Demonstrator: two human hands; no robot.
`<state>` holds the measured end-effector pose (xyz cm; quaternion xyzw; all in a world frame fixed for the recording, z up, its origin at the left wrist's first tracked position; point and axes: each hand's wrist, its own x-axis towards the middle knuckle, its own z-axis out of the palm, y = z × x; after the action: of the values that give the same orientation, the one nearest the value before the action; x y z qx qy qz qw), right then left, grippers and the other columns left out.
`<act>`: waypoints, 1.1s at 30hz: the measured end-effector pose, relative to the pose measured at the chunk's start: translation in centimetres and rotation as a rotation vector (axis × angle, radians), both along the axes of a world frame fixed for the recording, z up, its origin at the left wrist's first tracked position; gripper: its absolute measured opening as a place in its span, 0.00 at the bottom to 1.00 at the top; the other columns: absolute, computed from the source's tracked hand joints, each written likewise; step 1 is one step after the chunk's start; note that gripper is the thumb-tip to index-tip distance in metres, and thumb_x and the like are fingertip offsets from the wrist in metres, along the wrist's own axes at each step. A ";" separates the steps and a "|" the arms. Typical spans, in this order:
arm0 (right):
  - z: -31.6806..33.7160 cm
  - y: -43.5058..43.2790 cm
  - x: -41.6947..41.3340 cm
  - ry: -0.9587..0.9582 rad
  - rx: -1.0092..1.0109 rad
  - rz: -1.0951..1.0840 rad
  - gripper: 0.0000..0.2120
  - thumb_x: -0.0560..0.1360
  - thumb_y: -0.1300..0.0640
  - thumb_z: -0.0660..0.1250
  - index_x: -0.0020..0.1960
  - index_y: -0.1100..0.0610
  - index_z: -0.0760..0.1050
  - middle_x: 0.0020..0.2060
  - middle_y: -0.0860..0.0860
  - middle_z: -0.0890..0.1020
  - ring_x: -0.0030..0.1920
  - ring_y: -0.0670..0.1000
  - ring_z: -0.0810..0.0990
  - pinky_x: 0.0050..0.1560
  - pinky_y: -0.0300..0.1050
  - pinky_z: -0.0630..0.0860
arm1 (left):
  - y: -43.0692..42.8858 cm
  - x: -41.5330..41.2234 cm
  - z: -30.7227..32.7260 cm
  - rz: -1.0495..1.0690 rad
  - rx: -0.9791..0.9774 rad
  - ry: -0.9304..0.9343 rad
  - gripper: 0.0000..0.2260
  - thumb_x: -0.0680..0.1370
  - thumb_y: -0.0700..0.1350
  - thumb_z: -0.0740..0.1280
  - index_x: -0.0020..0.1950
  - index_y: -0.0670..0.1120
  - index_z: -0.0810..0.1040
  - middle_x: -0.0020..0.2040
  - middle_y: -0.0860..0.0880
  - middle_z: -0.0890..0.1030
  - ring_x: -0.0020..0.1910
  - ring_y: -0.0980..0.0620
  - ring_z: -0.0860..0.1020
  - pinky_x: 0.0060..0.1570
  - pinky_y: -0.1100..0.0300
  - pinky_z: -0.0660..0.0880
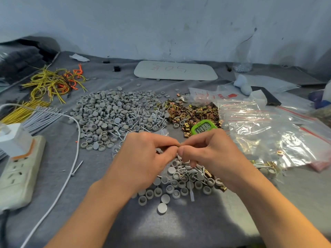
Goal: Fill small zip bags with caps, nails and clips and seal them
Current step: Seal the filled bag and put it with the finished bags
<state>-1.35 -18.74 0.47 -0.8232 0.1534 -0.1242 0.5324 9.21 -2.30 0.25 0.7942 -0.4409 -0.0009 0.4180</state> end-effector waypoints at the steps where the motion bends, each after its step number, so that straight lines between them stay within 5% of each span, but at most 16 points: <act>1: 0.0 -0.1 0.0 -0.016 0.064 0.014 0.01 0.72 0.57 0.79 0.42 0.54 0.88 0.30 0.53 0.85 0.29 0.47 0.79 0.33 0.40 0.75 | -0.1 -0.1 -0.1 0.011 -0.042 0.054 0.08 0.75 0.47 0.75 0.47 0.61 0.88 0.34 0.66 0.83 0.31 0.64 0.80 0.30 0.74 0.70; 4: 0.2 -0.1 0.2 -0.043 0.229 0.066 0.03 0.70 0.60 0.80 0.40 0.59 0.87 0.29 0.56 0.81 0.28 0.47 0.75 0.30 0.34 0.71 | -0.4 -0.3 0.0 0.036 -0.160 0.142 0.08 0.71 0.47 0.75 0.44 0.60 0.88 0.32 0.64 0.83 0.28 0.66 0.79 0.27 0.77 0.67; 9: 0.7 0.4 0.6 -0.050 0.501 0.077 0.10 0.61 0.54 0.78 0.37 0.60 0.87 0.28 0.56 0.80 0.29 0.46 0.74 0.28 0.35 0.69 | -1.0 -0.5 0.0 0.053 -0.363 0.348 0.07 0.65 0.54 0.73 0.41 0.60 0.88 0.34 0.55 0.86 0.30 0.58 0.82 0.30 0.66 0.74; 13: 1.1 1.0 1.0 -0.054 0.622 0.036 0.02 0.63 0.63 0.76 0.36 0.60 0.86 0.30 0.56 0.81 0.31 0.48 0.75 0.31 0.36 0.70 | -1.8 -0.9 0.0 0.158 -0.495 0.621 0.08 0.71 0.39 0.74 0.39 0.51 0.89 0.35 0.48 0.86 0.35 0.56 0.83 0.36 0.64 0.79; 15: 1.1 0.7 0.9 -0.073 0.598 -0.019 0.09 0.68 0.70 0.75 0.35 0.57 0.87 0.31 0.55 0.81 0.32 0.49 0.74 0.32 0.38 0.69 | -1.7 -0.7 0.2 0.205 -0.550 0.712 0.11 0.73 0.35 0.71 0.38 0.50 0.88 0.36 0.48 0.86 0.35 0.56 0.83 0.36 0.65 0.79; 21: -0.7 1.5 2.0 -0.014 0.584 -0.288 0.10 0.75 0.72 0.71 0.40 0.60 0.83 0.30 0.54 0.81 0.29 0.48 0.76 0.29 0.37 0.71 | -1.9 -0.6 -0.9 0.332 -0.153 0.044 0.04 0.74 0.48 0.75 0.43 0.58 0.88 0.33 0.66 0.82 0.33 0.70 0.79 0.32 0.77 0.70; 25: -1.0 1.0 2.8 -0.011 0.477 -0.394 0.06 0.76 0.68 0.72 0.43 0.61 0.85 0.34 0.55 0.85 0.33 0.49 0.83 0.36 0.38 0.80 | -2.1 -0.1 -1.4 0.273 -0.073 0.037 0.06 0.75 0.46 0.76 0.48 0.58 0.88 0.34 0.69 0.80 0.35 0.72 0.78 0.37 0.76 0.73; 30: -0.6 2.0 2.7 0.045 0.900 -0.117 0.11 0.83 0.56 0.66 0.49 0.62 0.82 0.35 0.56 0.83 0.31 0.51 0.82 0.33 0.43 0.82 | -2.0 -0.1 -1.5 0.219 -0.144 -0.050 0.07 0.74 0.48 0.77 0.48 0.60 0.88 0.44 0.67 0.85 0.47 0.65 0.81 0.50 0.60 0.79; 33: -0.9 1.9 2.6 -0.014 0.943 -0.156 0.07 0.82 0.61 0.67 0.51 0.64 0.81 0.33 0.54 0.82 0.30 0.49 0.81 0.31 0.40 0.82 | -2.6 0.0 -1.4 0.172 -0.066 0.018 0.09 0.75 0.49 0.75 0.50 0.64 0.86 0.45 0.75 0.78 0.55 0.67 0.74 0.56 0.67 0.70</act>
<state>1.29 -16.85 -0.43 -0.4770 0.2506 -0.0863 0.8380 9.21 -4.92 -1.19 0.8150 -0.3672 0.0422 0.4463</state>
